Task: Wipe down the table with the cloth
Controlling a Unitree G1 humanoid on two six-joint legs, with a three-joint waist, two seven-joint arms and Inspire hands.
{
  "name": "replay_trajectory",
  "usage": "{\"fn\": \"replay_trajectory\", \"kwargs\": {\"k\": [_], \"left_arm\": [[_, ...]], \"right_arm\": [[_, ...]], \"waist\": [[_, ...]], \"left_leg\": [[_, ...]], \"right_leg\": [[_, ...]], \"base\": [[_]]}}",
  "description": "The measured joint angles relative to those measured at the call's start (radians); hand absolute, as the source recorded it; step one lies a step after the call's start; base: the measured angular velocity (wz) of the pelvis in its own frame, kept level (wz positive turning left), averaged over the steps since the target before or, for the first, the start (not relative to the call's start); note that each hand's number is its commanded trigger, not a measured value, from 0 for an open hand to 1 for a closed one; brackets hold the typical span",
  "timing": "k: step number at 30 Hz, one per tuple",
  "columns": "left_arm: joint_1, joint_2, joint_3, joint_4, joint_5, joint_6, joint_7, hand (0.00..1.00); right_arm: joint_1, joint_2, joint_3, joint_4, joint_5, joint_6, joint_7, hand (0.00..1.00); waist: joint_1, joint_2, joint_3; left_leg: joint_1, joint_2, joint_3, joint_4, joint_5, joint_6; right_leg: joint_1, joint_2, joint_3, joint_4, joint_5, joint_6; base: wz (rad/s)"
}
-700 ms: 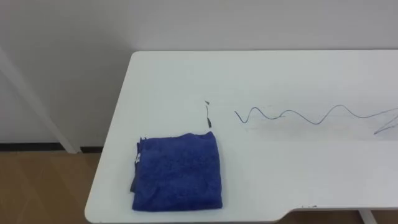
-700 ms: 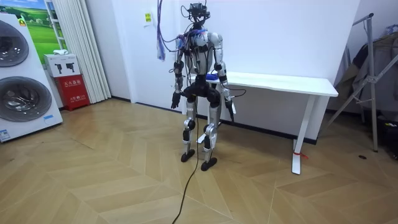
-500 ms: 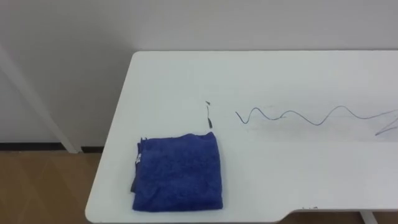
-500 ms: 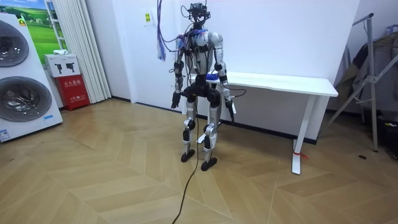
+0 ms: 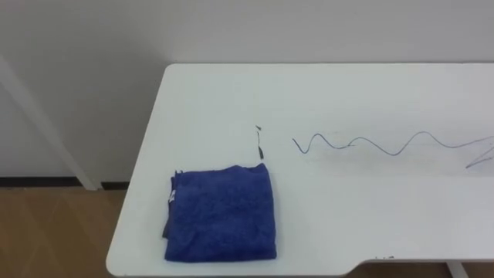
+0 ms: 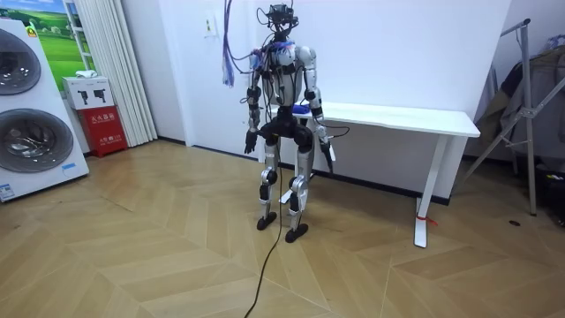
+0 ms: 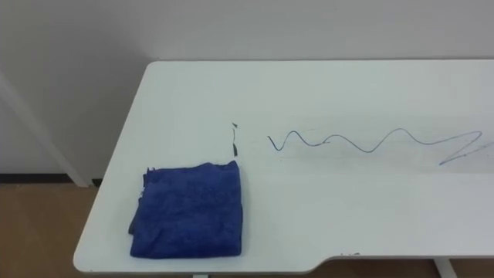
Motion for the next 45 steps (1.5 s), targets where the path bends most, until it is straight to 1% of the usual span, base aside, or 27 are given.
{"fn": "replay_trajectory", "kwargs": {"k": [2, 6, 9, 11, 12, 13, 14, 15, 17, 19, 22, 25, 26, 27, 29, 30, 32, 33, 34, 35, 36, 37, 38, 40, 43, 44, 45], "left_arm": [[-0.001, 0.000, 0.002, 0.001, -0.001, 0.000, 0.000, 0.00], [0.001, 0.001, 0.007, 0.000, 0.000, 0.000, 0.000, 0.00], [0.010, 0.001, 0.034, -0.018, 0.001, 0.002, 0.004, 0.00], [0.023, 0.000, 0.067, -0.026, 0.001, 0.008, 0.006, 0.00], [0.024, 0.000, 0.074, -0.027, 0.001, 0.008, 0.009, 0.00], [0.028, 0.000, 0.100, -0.026, -0.003, 0.007, 0.020, 0.00], [0.029, 0.002, 0.132, -0.028, -0.016, 0.006, 0.028, 0.00], [0.033, 0.003, 0.147, -0.028, -0.021, 0.004, 0.033, 0.00], [0.039, 0.012, 0.186, -0.029, -0.021, -0.003, 0.051, 0.00], [0.035, 0.019, 0.199, -0.043, -0.021, -0.004, 0.059, 0.00], [0.038, 0.033, 0.199, -0.051, -0.019, -0.011, 0.069, 0.00], [0.042, 0.039, 0.199, -0.052, -0.022, -0.020, 0.068, 0.00], [0.041, 0.039, 0.199, -0.052, -0.025, -0.020, 0.066, 0.00], [0.042, 0.039, 0.198, -0.052, -0.026, -0.019, 0.064, 0.00], [0.044, 0.039, 0.195, -0.060, -0.038, -0.020, 0.062, 0.00], [0.044, 0.040, 0.193, -0.062, -0.038, -0.020, 0.062, 0.00], [0.044, 0.042, 0.179, -0.061, -0.036, -0.021, 0.062, 0.00], [0.043, 0.044, 0.175, -0.062, -0.033, -0.021, 0.062, 0.00], [0.043, 0.045, 0.172, -0.065, -0.030, -0.023, 0.061, 0.00], [0.045, 0.045, 0.167, -0.065, -0.030, -0.023, 0.061, 0.00], [0.045, 0.045, 0.163, -0.066, -0.030, -0.023, 0.060, 0.00], [0.048, 0.044, 0.153, -0.078, -0.031, -0.023, 0.059, 0.00], [0.049, 0.043, 0.139, -0.089, -0.033, -0.025, 0.060, 0.00], [0.049, 0.043, 0.124, -0.090, -0.037, -0.029, 0.059, 0.00], [0.046, 0.045, 0.120, -0.081, -0.037, -0.049, 0.059, 0.00], [0.046, 0.045, 0.120, -0.071, -0.038, -0.062, 0.059, 0.00], [0.046, 0.045, 0.120, -0.068, -0.037, -0.065, 0.059, 0.00]], "right_arm": [[0.002, 0.000, -0.012, 0.015, 0.074, -0.002, -0.018, 0.00], [0.005, 0.000, -0.027, 0.036, 0.149, 0.003, -0.048, 0.00], [0.027, 0.000, -0.102, 0.041, 0.289, 0.003, -0.073, 0.00], [0.037, 0.000, -0.191, 0.039, 0.402, 0.001, -0.104, 0.00], [0.041, 0.000, -0.216, 0.031, 0.426, -0.001, -0.113, 0.00], [0.044, -0.001, -0.269, 0.026, 0.480, -0.009, -0.132, 0.00], [0.046, -0.002, -0.337, 0.024, 0.553, -0.011, -0.153, 0.00], [0.045, -0.004, -0.372, 0.020, 0.584, -0.011, -0.161, 0.00], [0.045, -0.026, -0.471, -0.006, 0.683, -0.011, -0.195, 0.00], [0.042, -0.045, -0.530, -0.042, 0.721, -0.011, -0.237, 0.00], [0.031, -0.070, -0.566, -0.100, 0.748, -0.032, -0.321, 0.00], [0.001, -0.078, -0.601, -0.204, 0.714, -0.034, -0.410, 0.00], [-0.020, -0.086, -0.600, -0.235, 0.706, -0.039, -0.444, 0.00], [-0.023, -0.087, -0.599, -0.260, 0.695, -0.040, -0.460, 0.00], [-0.027, -0.088, -0.577, -0.394, 0.653, -0.043, -0.520, 0.00], [-0.028, -0.088, -0.567, -0.430, 0.630, -0.044, -0.535, 0.00], [-0.047, -0.088, -0.556, -0.580, 0.501, -0.047, -0.585, 0.00], [-0.047, -0.088, -0.554, -0.615, 0.472, -0.054, -0.598, 0.00], [-0.047, -0.088, -0.539, -0.686, 0.384, -0.058, -0.624, 0.00], [-0.047, -0.088, -0.516, -0.759, 0.305, -0.068, -0.634, 0.00], [-0.047, -0.088, -0.506, -0.792, 0.270, -0.077, -0.635, 0.00], [-0.048, -0.088, -0.488, -0.840, 0.203, -0.094, -0.635, 0.00], [-0.044, -0.088, -0.469, -0.902, 0.136, -0.095, -0.635, 0.00], [-0.044, -0.088, -0.438, -0.979, 0.050, -0.106, -0.637, 0.00], [-0.044, -0.088, -0.393, -1.096, -0.084, -0.115, -0.637, 0.00], [-0.047, -0.088, -0.383, -1.117, -0.142, -0.139, -0.637, 0.00], [-0.046, -0.088, -0.382, -1.124, -0.163, -0.147, -0.636, 0.00]], "waist": [[-0.002, -0.001, -0.0002], [-0.005, -0.001, -0.0003], [-0.009, -0.006, -0.0017], [-0.033, -0.009, -0.0022], [-0.039, -0.010, -0.0024], [-0.058, -0.013, -0.0028], [-0.069, -0.016, -0.0017], [-0.074, -0.019, -0.0028], [-0.091, -0.022, -0.0008], [-0.106, -0.027, 0.0003], [-0.113, -0.036, -0.0003], [-0.113, -0.038, -0.0008], [-0.111, -0.043, -0.0003], [-0.109, -0.042, 0.0001], [-0.106, -0.047, -0.0030], [-0.106, -0.047, -0.0036], [-0.102, -0.045, -0.0002], [-0.096, -0.045, -0.0004], [-0.082, -0.048, 0.0000], [-0.080, -0.049, 0.0001], [-0.080, -0.048, -0.0002], [-0.074, -0.053, 0.0005], [-0.062, -0.048, -0.0009], [-0.056, -0.048, -0.0014], [-0.028, -0.049, -0.0005], [-0.028, -0.049, -0.0007], [-0.028, -0.049, -0.0005]], "left_leg": [[0.000, 0.000, -0.001, 0.000, -0.001, 0.002], [-0.002, 0.000, -0.001, 0.000, -0.003, 0.002], [0.003, -0.001, -0.002, -0.005, -0.003, 0.002], [0.007, -0.001, -0.002, -0.006, -0.003, 0.002], [0.007, -0.001, -0.002, -0.006, -0.003, 0.002], [0.007, -0.001, -0.002, -0.006, -0.003, 0.002], [0.008, -0.001, 0.000, -0.006, -0.003, 0.002], [0.009, 0.000, 0.001, -0.006, -0.003, 0.002], [0.010, 0.000, 0.009, -0.007, -0.003, 0.002], [0.010, -0.001, 0.011, -0.010, -0.003, 0.003], [0.009, -0.001, 0.016, -0.013, -0.003, 0.003], [0.001, 0.001, 0.034, -0.016, -0.003, 0.003], [-0.001, 0.001, 0.040, -0.017, -0.003, 0.003], [-0.001, 0.001, 0.042, -0.018, -0.003, 0.003], [-0.015, 0.001, 0.043, -0.017, -0.003, 0.003], [-0.020, 0.001, 0.044, -0.015, -0.003, 0.003], [-0.026, 0.001, 0.042, -0.014, -0.002, 0.004], [-0.025, 0.001, 0.042, -0.014, -0.002, 0.004], [-0.022, 0.002, 0.042, -0.013, -0.002, 0.004], [-0.022, 0.002, 0.041, -0.012, -0.002, 0.004], [-0.022, 0.002, 0.040, -0.011, -0.002, 0.004], [-0.022, 0.002, 0.040, -0.010, -0.002, 0.004], [-0.022, 0.003, 0.041, -0.010, -0.002, 0.004], [-0.022, 0.003, 0.040, -0.010, -0.002, 0.004], [-0.020, 0.004, 0.040, -0.010, -0.002, 0.004], [-0.020, 0.004, 0.039, -0.010, -0.002, 0.004], [-0.019, 0.004, 0.038, -0.010, -0.002, 0.004]], "right_leg": [[0.001, 0.000, -0.001, 0.000, -0.001, 0.000], [0.000, 0.000, -0.001, 0.000, -0.002, 0.001], [0.002, -0.001, -0.001, -0.001, -0.003, 0.002], [0.005, -0.001, -0.001, 0.000, -0.003, 0.002], [0.005, -0.001, -0.001, 0.000, -0.003, 0.002], [0.006, -0.001, -0.001, 0.001, -0.003, 0.002], [0.006, -0.001, 0.002, 0.002, -0.003, 0.002], [0.006, 0.000, 0.003, 0.002, -0.003, 0.002], [0.003, 0.000, 0.017, 0.002, -0.003, 0.002], [0.000, 0.001, 0.023, 0.002, -0.003, 0.002], [-0.009, 0.001, 0.026, 0.003, -0.003, 0.003], [-0.032, 0.003, 0.040, 0.020, -0.002, 0.003], [-0.038, 0.003, 0.047, 0.021, -0.002, 0.003], [-0.040, 0.004, 0.050, 0.021, -0.002, 0.003], [-0.055, 0.003, 0.051, 0.022, -0.002, 0.003], [-0.062, 0.003, 0.052, 0.025, -0.002, 0.003], [-0.072, 0.003, 0.053, 0.037, -0.002, 0.003], [-0.071, 0.003, 0.052, 0.036, -0.002, 0.003], [-0.070, 0.003, 0.049, 0.035, -0.002, 0.003], [-0.070, 0.003, 0.048, 0.034, -0.002, 0.003], [-0.069, 0.003, 0.048, 0.033, -0.002, 0.003], [-0.070, 0.004, 0.048, 0.033, -0.002, 0.003], [-0.070, 0.004, 0.048, 0.033, -0.002, 0.003], [-0.068, 0.004, 0.043, 0.033, -0.002, 0.003], [-0.068, 0.004, 0.041, 0.034, -0.002, 0.003], [-0.065, 0.003, 0.033, 0.034, -0.001, 0.003], [-0.064, 0.002, 0.031, 0.034, -0.001, 0.003]], "base": [[0.00], [0.00], [0.00], [0.00], [0.00], [0.00], [-0.03], [-0.04], [-0.11], [-0.09], [-0.08], [-0.16], [-0.18], [-0.12], [-0.04], [-0.03], [0.00], [0.00], [0.00], [0.00], [0.06], [0.00], [0.00], [0.02], [-0.01], [0.05], [0.11]]}}
